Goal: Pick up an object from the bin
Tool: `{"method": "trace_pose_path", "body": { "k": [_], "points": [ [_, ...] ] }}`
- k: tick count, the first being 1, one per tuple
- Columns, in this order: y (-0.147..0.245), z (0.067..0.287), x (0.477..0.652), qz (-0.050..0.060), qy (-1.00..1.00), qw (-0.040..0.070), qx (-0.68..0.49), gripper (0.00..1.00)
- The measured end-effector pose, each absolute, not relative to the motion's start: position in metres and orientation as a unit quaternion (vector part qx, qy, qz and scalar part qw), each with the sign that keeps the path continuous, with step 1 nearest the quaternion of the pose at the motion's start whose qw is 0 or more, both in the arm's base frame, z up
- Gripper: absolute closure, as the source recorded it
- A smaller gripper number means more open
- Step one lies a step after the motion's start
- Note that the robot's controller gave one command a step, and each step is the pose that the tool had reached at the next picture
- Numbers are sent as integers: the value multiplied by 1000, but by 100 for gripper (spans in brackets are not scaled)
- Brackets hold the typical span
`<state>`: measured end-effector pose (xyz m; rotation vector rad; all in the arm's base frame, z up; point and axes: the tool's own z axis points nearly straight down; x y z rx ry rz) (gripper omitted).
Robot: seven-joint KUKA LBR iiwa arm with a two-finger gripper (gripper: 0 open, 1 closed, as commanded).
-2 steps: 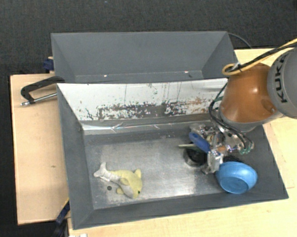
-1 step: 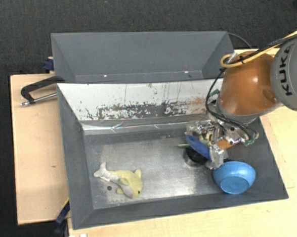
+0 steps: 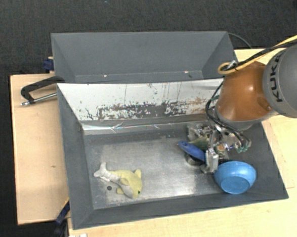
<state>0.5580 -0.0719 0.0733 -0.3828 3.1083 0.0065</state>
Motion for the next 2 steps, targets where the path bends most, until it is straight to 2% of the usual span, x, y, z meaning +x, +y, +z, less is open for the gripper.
{"method": "trace_pose_path", "body": {
  "k": [1,2],
  "points": [
    [-72,76,559,2,992,5,-122,100],
    [-95,79,586,7,997,7,-76,100]
  ]
}}
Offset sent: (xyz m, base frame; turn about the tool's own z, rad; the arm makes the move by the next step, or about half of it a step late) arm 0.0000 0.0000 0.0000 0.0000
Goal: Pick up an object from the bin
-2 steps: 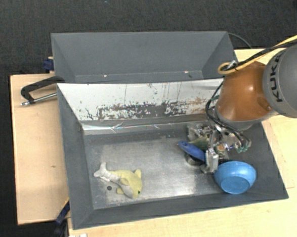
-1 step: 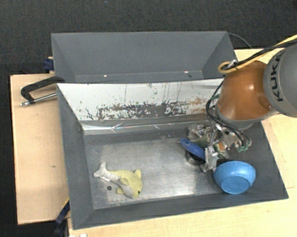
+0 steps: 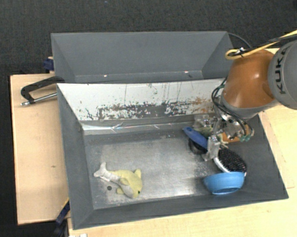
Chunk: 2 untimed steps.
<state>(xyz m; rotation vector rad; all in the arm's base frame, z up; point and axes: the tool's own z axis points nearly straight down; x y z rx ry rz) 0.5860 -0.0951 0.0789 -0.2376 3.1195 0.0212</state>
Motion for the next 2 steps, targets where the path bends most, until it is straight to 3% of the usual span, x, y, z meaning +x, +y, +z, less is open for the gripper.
{"method": "trace_pose_path", "body": {
  "k": [1,2],
  "points": [
    [-94,76,595,5,1000,-1,-5,100],
    [-78,76,592,0,990,4,140,100]
  ]
}}
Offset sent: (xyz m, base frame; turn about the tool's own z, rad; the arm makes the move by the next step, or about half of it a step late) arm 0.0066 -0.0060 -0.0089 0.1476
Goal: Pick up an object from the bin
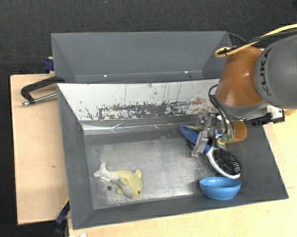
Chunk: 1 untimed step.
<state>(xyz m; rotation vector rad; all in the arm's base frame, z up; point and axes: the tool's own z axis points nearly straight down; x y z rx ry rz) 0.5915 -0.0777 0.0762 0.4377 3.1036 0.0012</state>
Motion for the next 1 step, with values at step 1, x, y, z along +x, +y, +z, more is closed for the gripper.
{"method": "trace_pose_path", "body": {
  "k": [1],
  "points": [
    [-70,190,545,0,994,5,110,100]
  ]
}}
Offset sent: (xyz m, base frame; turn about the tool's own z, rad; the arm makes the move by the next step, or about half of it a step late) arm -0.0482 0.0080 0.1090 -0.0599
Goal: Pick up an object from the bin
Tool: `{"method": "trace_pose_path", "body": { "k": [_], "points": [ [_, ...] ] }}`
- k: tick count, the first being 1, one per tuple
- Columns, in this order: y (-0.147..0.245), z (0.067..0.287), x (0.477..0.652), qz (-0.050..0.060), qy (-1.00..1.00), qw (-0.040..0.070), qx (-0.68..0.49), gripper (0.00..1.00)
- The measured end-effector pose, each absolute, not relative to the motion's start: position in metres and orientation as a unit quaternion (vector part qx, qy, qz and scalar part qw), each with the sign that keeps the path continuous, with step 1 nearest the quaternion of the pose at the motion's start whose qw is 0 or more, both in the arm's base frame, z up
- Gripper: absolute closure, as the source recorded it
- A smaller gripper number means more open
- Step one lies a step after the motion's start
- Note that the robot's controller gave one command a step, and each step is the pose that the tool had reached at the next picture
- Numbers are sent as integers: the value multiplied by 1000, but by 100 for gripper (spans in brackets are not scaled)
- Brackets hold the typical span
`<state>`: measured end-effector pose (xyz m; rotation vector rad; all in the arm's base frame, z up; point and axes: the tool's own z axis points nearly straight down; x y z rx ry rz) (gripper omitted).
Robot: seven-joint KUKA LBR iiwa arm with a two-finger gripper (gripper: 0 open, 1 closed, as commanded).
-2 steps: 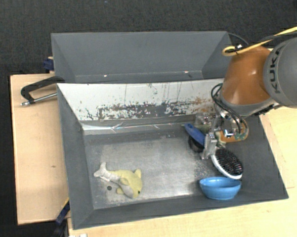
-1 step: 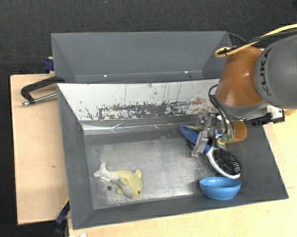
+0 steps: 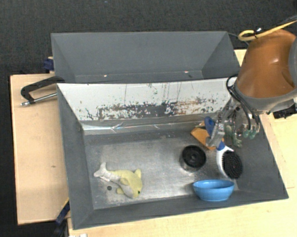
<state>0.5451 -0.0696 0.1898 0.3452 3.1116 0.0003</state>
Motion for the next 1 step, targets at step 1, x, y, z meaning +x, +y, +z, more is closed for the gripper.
{"method": "trace_pose_path", "body": {
  "k": [1],
  "points": [
    [-74,242,542,0,992,5,123,100]
  ]
}}
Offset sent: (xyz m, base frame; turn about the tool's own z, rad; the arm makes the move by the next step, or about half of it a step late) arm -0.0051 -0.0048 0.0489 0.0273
